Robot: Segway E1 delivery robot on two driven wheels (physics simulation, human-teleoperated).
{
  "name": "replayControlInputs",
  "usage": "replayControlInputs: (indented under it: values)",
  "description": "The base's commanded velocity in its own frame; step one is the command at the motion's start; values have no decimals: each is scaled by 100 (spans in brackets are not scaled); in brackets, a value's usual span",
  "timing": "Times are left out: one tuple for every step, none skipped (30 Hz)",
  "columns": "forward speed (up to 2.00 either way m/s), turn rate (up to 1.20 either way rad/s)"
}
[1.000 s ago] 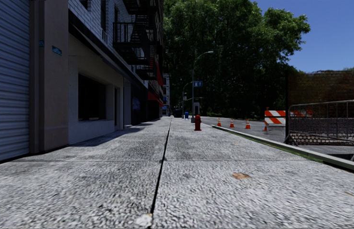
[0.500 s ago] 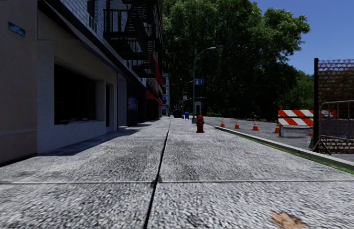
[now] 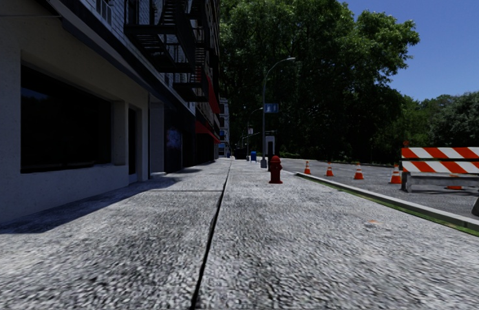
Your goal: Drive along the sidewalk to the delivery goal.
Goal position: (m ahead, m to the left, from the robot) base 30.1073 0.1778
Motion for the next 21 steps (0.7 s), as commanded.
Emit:
replayControlInputs:
  values:
    - [200, 0]
    - [200, 0]
    - [200, 0]
    - [200, 0]
    - [200, 0]
    - [200, 0]
    - [200, 0]
    - [200, 0]
    - [200, 0]
    - [200, 0]
    - [200, 0]
    - [200, 0]
    - [200, 0]
    - [200, 0]
    - [200, 0]
    - [200, 0]
    - [200, 0]
    - [200, 0]
    - [200, 0]
    - [200, 0]
    - [200, 0]
